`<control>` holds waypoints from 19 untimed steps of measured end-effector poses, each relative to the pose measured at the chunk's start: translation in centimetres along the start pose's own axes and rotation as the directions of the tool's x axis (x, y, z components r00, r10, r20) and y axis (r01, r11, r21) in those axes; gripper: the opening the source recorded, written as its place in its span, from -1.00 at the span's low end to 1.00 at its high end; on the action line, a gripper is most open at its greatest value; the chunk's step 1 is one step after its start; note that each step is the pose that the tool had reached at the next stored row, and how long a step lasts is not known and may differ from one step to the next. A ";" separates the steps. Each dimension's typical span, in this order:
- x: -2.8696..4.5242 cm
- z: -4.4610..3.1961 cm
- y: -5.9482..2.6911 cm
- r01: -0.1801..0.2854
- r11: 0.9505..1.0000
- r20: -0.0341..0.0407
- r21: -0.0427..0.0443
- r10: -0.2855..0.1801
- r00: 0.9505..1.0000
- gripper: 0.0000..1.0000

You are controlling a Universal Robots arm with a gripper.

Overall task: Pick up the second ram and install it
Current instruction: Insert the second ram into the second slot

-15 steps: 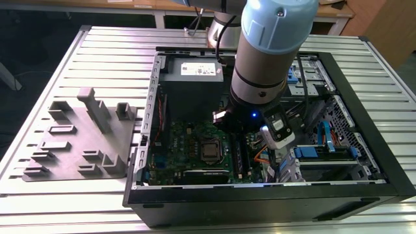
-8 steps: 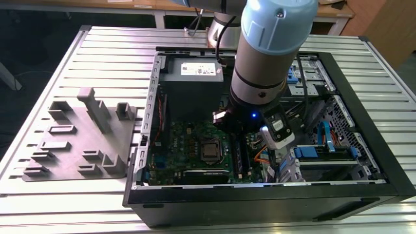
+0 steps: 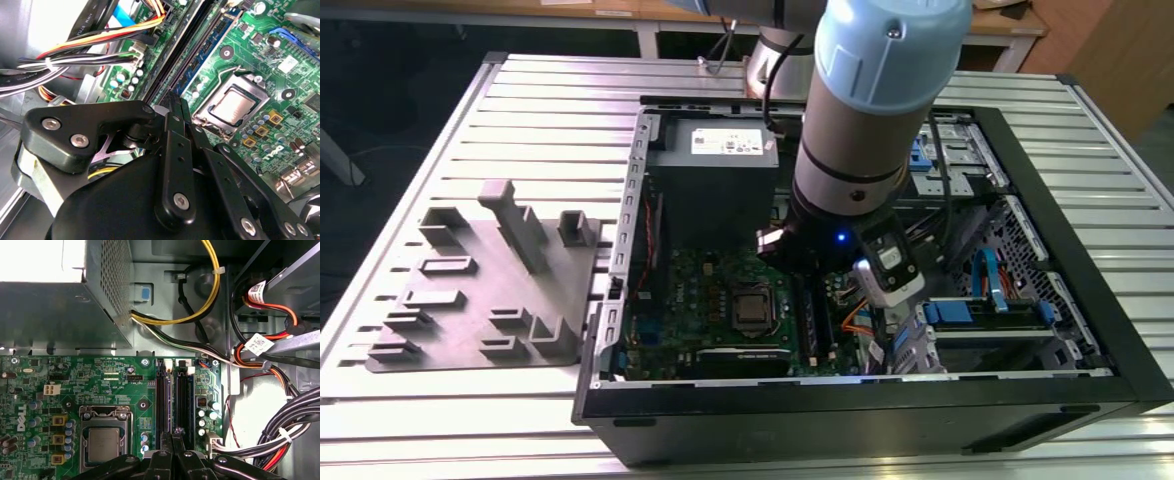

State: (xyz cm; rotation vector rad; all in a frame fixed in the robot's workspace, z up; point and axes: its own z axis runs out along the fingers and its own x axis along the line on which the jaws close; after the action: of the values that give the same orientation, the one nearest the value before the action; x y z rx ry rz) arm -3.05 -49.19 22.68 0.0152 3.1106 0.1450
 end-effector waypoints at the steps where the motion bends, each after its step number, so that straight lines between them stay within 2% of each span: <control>1: 0.00 0.02 0.00 0.000 1.000 0.000 0.000 0.000 1.000 -0.84; 19: 0.01 0.27 -0.02 0.000 1.000 0.000 0.000 0.000 1.000 -0.84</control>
State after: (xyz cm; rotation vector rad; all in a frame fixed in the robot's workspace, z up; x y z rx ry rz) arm -3.05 -49.19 22.41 0.0152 3.1106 0.1453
